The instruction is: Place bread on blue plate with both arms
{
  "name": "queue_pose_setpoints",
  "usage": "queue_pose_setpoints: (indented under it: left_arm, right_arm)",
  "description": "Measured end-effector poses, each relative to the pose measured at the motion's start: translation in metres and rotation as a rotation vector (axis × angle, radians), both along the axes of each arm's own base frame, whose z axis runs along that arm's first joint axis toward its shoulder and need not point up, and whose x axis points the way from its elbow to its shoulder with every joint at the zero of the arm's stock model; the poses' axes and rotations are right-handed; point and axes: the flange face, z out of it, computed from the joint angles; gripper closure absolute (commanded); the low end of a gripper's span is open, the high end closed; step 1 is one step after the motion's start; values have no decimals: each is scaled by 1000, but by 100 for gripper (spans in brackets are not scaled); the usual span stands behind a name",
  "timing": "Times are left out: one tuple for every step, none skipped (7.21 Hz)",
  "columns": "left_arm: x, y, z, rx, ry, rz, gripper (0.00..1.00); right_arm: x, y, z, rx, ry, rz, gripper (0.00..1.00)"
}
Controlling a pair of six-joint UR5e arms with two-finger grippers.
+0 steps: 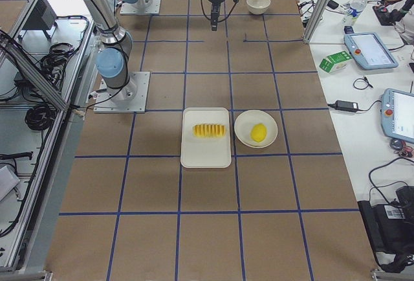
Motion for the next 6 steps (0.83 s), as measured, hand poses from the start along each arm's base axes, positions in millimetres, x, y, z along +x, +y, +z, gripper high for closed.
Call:
queue_pose_setpoints:
  left_arm:
    - [0,0,0,0,-1,0,0]
    - [1,0,0,-1,-2,1,0]
    - [1,0,0,-1,-2,1,0]
    - [3,0,-1,1,0,5,0]
    - [9,-3,-3,-1,0,18,0]
    - [26,-8,-2,-8,-3,43,0]
  right_arm:
    - [0,0,0,-2,0,-1,0]
    - [0,-1,0,-2,-1,-3,0]
    - [-2,-2,-2,0,-1,-4,0]
    - [-5,-4,-3,-2,-1,-5,0]
    - [-8,-5,-6,2,0,-13,0]
    - [-21,-7,-14,19,-1,-41,0]
